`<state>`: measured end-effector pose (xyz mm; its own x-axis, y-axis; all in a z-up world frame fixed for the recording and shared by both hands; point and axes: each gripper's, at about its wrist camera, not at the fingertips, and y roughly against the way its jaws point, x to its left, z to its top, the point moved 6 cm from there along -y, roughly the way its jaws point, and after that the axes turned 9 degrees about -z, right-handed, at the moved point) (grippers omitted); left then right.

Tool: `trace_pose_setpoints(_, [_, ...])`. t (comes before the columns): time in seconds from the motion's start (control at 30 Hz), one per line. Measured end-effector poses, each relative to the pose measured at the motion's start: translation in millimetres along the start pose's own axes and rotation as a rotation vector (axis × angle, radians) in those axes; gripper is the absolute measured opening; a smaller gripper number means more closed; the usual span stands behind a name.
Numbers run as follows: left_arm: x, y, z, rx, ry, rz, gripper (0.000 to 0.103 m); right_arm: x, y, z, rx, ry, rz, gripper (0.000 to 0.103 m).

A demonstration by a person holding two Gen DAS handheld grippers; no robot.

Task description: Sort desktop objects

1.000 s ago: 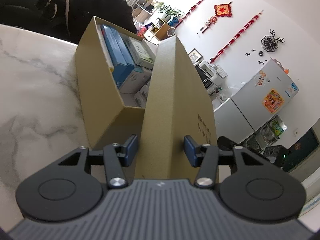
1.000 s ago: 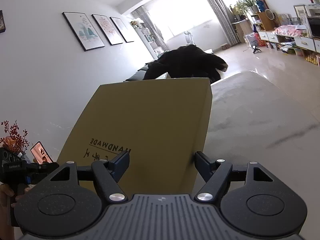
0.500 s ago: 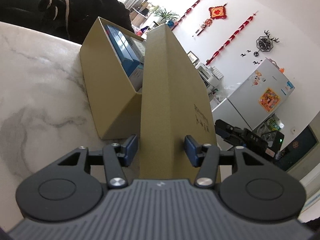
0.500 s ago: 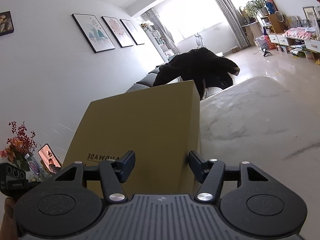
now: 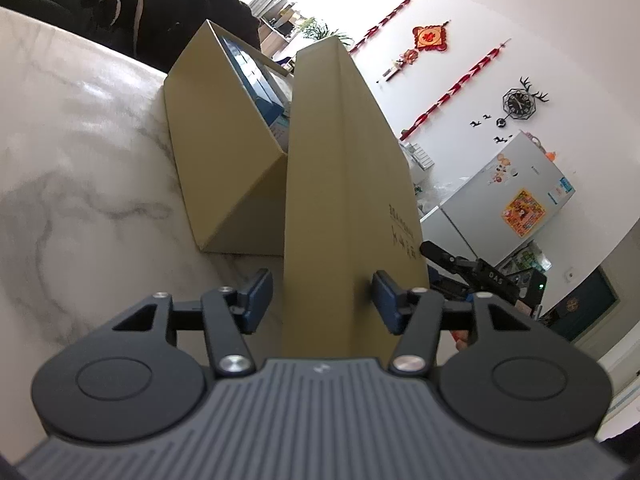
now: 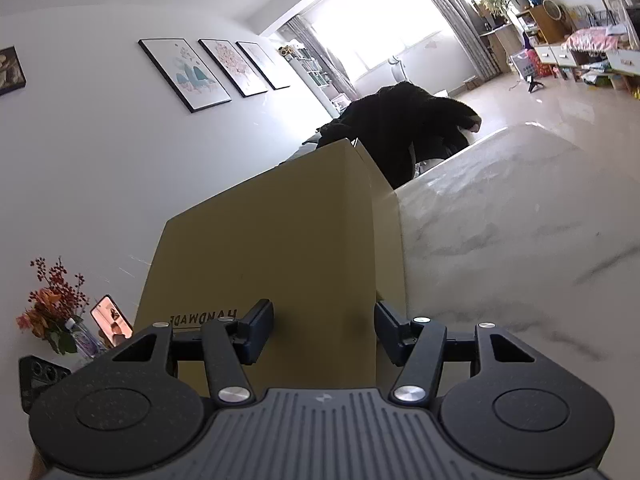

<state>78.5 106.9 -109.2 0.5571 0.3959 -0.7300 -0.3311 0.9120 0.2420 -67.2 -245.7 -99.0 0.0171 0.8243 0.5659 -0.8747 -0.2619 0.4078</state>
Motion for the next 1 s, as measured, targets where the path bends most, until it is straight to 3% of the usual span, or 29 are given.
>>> trace_pose_setpoints(0.63, [17.6,-5.4,-9.9,-0.033,0.101,-0.182,0.055,-22.4,-6.9,-6.5,0.077,-0.202,0.153,0.063])
trace_pose_setpoints(0.8, [15.7,-8.9,-11.5,-0.041,0.106,-0.223,0.046,-25.4,-12.2,-6.7,0.091,-0.244,0.194,0.064])
trace_pose_setpoints(1.0, [13.9,-7.9,-12.5,-0.061,0.096,-0.234,0.045,-28.0,-13.1,-6.8,0.094,-0.266,0.214,0.062])
